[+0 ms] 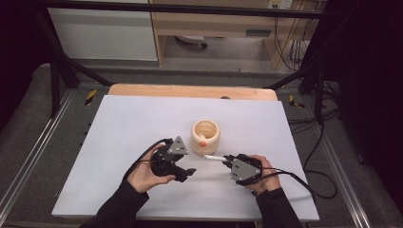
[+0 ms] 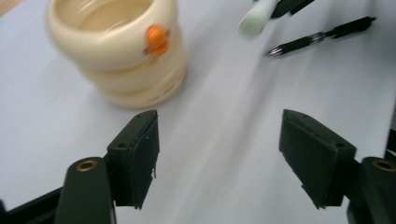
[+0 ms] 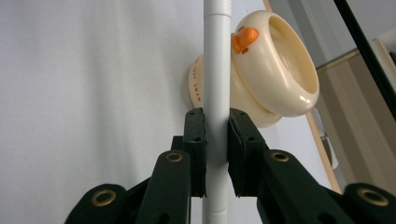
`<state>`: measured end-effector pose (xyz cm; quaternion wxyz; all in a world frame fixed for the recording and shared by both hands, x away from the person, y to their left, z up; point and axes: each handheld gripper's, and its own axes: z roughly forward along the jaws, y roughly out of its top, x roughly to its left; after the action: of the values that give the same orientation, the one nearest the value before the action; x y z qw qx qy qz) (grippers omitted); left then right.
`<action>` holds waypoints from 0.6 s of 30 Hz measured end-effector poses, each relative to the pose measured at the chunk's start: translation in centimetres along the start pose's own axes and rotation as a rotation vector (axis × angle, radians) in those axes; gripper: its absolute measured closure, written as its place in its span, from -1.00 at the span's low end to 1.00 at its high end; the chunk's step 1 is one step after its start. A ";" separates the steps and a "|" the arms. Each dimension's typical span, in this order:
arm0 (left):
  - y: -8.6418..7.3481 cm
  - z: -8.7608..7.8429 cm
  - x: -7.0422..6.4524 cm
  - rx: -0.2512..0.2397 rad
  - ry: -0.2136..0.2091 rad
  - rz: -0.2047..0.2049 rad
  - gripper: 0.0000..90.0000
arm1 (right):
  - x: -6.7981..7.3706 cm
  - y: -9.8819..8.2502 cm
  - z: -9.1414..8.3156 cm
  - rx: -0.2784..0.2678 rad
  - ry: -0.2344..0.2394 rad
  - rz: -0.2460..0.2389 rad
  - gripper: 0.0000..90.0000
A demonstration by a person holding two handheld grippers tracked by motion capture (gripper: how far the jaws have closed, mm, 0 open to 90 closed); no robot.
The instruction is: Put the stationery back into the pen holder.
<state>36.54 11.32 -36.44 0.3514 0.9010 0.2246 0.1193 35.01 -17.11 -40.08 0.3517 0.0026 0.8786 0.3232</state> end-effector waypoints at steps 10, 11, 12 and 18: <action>-5.6 -2.0 2.1 -0.055 0.082 -0.114 -0.61 | -1.2 0.5 -0.4 -0.062 -0.011 0.254 0.76; -6.2 -2.2 2.3 -0.061 0.085 -0.128 -0.63 | -1.4 0.6 -0.5 -0.075 -0.010 0.287 0.75; -6.7 -2.3 2.5 -0.063 0.094 -0.137 -0.66 | -1.5 0.6 -0.5 -0.087 -0.011 0.319 0.76; -9.7 -2.9 3.7 -0.079 0.146 -0.233 -0.82 | -2.3 0.9 -0.7 -0.128 -0.010 0.491 0.75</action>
<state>35.57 21.17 -40.82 0.3807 0.8433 0.3480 0.1514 36.07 -17.32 -37.75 0.2666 0.1955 0.8275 0.4538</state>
